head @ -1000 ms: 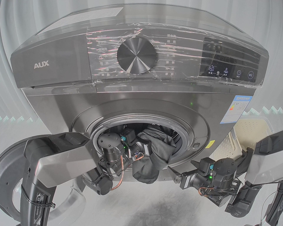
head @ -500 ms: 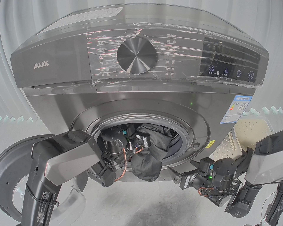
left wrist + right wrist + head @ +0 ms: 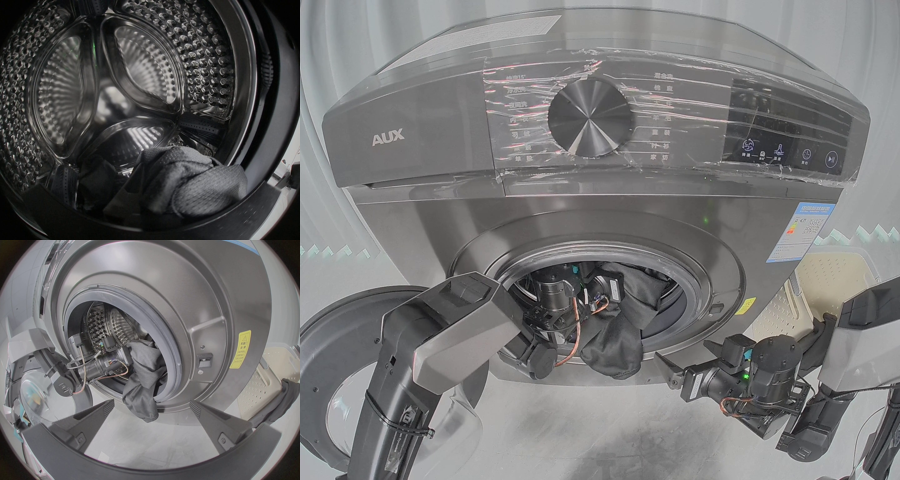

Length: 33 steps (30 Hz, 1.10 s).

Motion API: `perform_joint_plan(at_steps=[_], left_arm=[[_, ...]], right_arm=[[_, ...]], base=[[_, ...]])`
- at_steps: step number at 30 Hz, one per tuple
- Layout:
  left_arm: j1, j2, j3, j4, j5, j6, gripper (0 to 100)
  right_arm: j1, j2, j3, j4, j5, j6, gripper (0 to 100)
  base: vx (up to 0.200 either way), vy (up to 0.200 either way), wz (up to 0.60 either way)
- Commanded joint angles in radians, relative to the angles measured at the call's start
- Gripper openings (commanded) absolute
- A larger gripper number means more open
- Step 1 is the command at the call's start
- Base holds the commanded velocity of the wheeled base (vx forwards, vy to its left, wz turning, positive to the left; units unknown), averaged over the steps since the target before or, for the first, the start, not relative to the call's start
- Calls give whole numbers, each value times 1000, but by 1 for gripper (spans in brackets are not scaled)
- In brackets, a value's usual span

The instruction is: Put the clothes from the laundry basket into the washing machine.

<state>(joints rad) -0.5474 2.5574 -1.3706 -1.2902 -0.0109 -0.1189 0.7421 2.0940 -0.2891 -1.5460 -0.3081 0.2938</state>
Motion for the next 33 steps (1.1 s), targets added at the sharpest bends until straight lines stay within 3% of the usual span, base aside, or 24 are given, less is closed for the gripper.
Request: perform_joint_plan(at_steps=[1,8,11,16,30,31,33], left_arm=[[7,53,-110,37,23,10,0],[7,81,-189,71,29,12,0],[15,101,-245,91,61,16,0],[26,112,-301,114,69,21,0],[32,112,-288,114,83,24,0],[30,112,-288,112,83,24,100],[27,112,-286,109,84,24,100]], right_arm=[[0,1,-1,0,0,1,100],[0,3,-2,0,0,2,100],[-1,3,-2,0,1,4,100],[-1,3,-2,0,1,4,100],[-1,0,1,0,3,5,100],[-1,0,-1,0,3,5,100],[-1,0,1,0,3,5,100]], base=[[0,0,0],[0,0,0],[0,0,0],[0,0,0],[0,0,0],[0,0,0],[0,0,0]])
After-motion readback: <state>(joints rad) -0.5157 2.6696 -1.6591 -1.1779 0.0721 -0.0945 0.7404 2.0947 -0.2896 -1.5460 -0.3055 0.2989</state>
